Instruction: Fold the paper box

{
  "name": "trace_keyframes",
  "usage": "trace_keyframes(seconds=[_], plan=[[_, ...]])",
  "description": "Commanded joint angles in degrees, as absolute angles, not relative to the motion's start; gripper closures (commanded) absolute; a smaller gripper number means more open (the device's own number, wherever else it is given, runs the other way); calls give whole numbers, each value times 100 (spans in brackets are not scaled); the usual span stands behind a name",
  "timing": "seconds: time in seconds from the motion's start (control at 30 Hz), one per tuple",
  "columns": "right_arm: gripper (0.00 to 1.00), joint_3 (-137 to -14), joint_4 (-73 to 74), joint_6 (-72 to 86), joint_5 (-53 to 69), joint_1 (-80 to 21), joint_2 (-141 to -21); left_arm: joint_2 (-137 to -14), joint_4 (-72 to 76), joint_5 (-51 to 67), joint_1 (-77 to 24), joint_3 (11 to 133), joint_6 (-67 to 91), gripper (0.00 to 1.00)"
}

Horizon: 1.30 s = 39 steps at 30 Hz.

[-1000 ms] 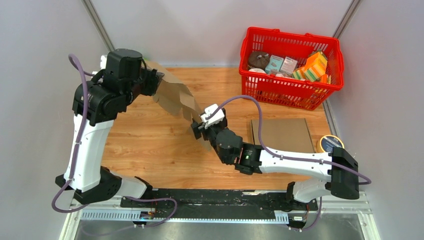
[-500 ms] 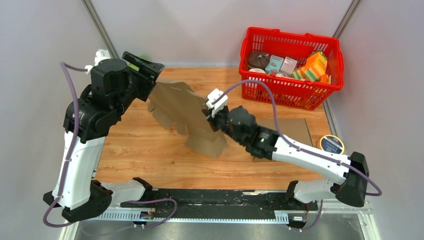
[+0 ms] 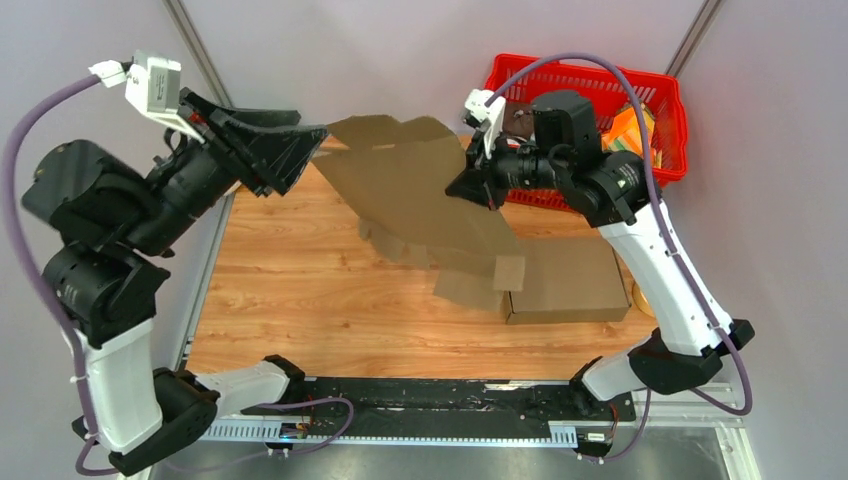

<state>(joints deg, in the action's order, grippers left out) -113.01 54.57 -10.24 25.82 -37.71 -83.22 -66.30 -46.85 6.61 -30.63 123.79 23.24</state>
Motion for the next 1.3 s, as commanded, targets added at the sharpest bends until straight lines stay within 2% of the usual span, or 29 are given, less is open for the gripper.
trace_keyframes(seconds=[0.0,0.1,0.23,0.33,0.5,0.63,0.77,0.83,1.0,1.1,1.17,1.23,1.27], plan=[[100,-12100,6757,-1003,4840,-3779,-8271,-6462,-4581,2293,-3050,12403,1922,34],[100,-12121,7040,-792,4992,-3814,-8069,-5926,-3781,2566,-3050,11429,2223,32],[100,-11446,6140,-109,5115,-3814,-7157,-5722,-4024,2129,-3050,11460,2136,32],[100,-11190,5706,-35,5142,-3797,-6978,-5748,-4245,1768,-3050,11663,2109,33],[100,-11101,6274,-281,5106,-3385,-8049,-5774,-4289,1820,-3050,11611,2232,34],[100,-11030,6950,-992,4517,-3095,-9130,-5547,-4439,962,-3050,11216,2303,37],[100,-11434,7339,-1388,4297,-2839,-10245,-5431,-4333,703,-3050,10706,2224,38],[100,-11715,7443,-1739,4351,-2812,-10510,-5537,-4377,764,-3050,10486,2189,42],[100,-12093,7742,-2643,4621,-2751,-11056,-6072,-3625,904,-3006,9268,2372,51],[100,-12111,7786,-3145,4772,-2690,-11135,-6669,-2824,1808,-2831,8729,2758,51],[100,-12208,7857,-3436,4851,-2698,-11180,-7343,-2479,2214,-2708,8797,3004,51],[100,-12147,7937,-3585,4983,-2689,-11127,-7741,-2443,2425,-2655,9157,3041,58],[100,-12077,7893,-3603,4975,-2689,-11092,-7995,-2435,2365,-2602,9332,3119,64]])
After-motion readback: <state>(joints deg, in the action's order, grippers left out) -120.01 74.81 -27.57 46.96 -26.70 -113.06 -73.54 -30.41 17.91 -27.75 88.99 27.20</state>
